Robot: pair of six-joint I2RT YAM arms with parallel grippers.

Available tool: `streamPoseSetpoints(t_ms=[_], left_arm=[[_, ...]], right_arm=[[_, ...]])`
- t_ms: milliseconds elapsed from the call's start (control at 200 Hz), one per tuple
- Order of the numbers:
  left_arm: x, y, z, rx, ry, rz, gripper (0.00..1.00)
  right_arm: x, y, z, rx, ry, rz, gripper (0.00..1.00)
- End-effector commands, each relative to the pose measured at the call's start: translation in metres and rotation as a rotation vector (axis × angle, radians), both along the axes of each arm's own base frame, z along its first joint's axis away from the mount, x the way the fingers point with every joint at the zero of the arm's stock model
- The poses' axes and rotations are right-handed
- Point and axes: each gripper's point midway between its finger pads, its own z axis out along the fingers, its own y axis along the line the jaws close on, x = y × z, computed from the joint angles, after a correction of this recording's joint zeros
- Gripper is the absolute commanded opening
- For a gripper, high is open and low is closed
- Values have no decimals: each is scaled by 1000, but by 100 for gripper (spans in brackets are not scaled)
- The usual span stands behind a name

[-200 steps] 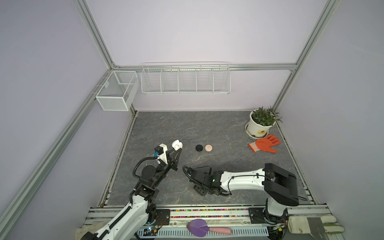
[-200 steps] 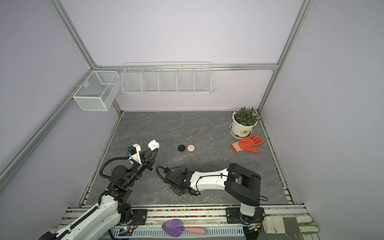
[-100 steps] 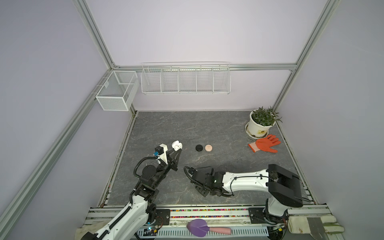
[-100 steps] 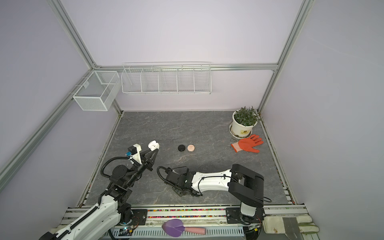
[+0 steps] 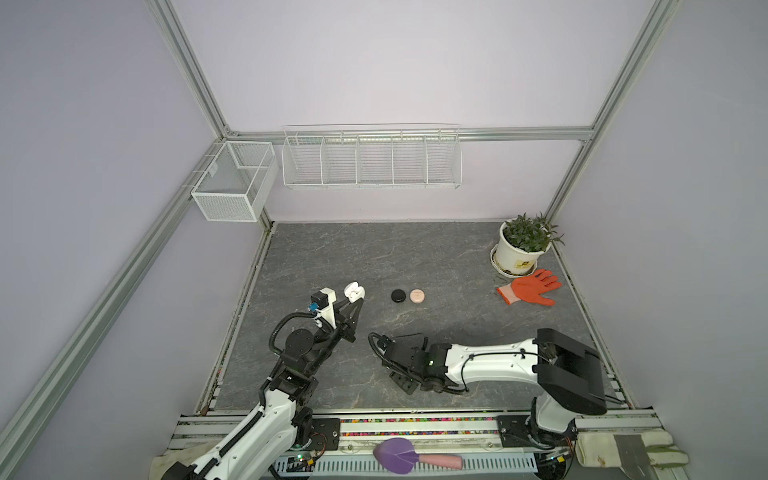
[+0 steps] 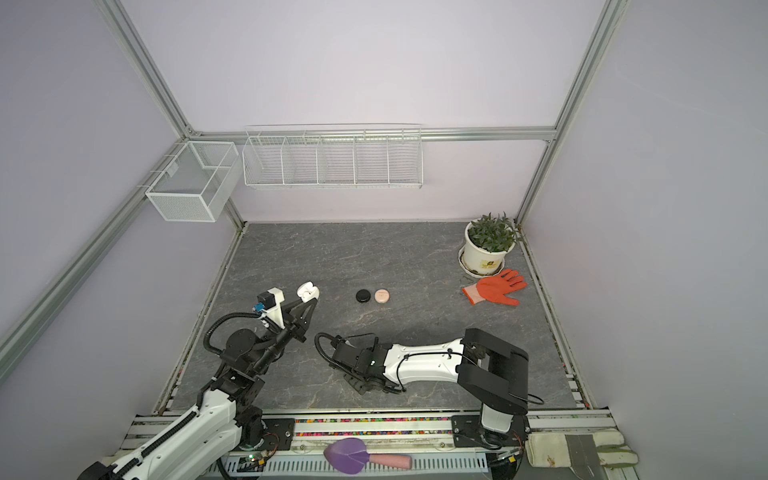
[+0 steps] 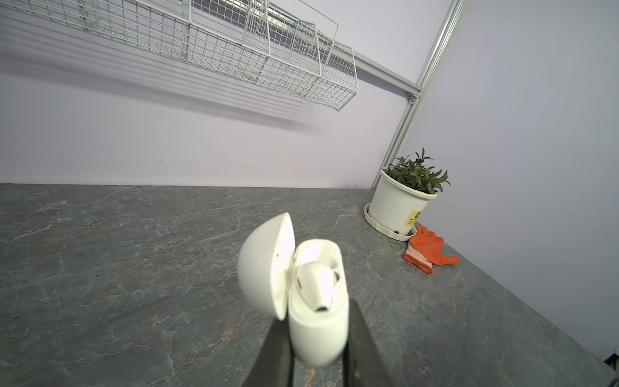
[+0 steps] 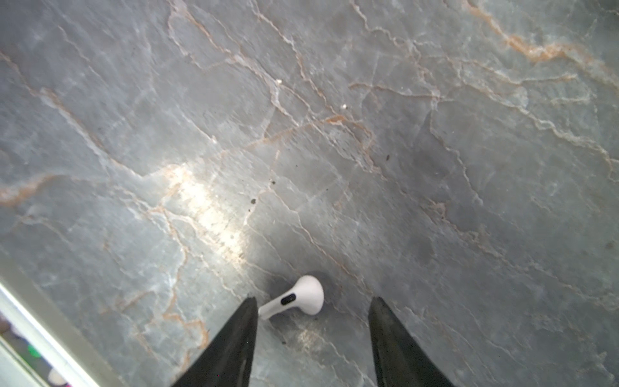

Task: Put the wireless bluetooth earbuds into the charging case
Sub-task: 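Lower the open right gripper around the second white earbud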

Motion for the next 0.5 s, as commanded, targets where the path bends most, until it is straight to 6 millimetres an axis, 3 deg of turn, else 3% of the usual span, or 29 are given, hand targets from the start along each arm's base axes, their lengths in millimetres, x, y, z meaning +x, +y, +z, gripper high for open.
streamPoseSetpoints(t_ms=[0, 105, 495], left_arm=[[2, 3, 5, -10, -9, 12, 0], [1, 2, 4, -8, -6, 6, 0], [2, 0, 4, -10, -1, -2, 0]], right_arm=[[3, 4, -8, -25, 0, -13, 61], [5, 0, -14, -45, 3, -27, 59], [3, -9, -5, -34, 6, -57, 50]])
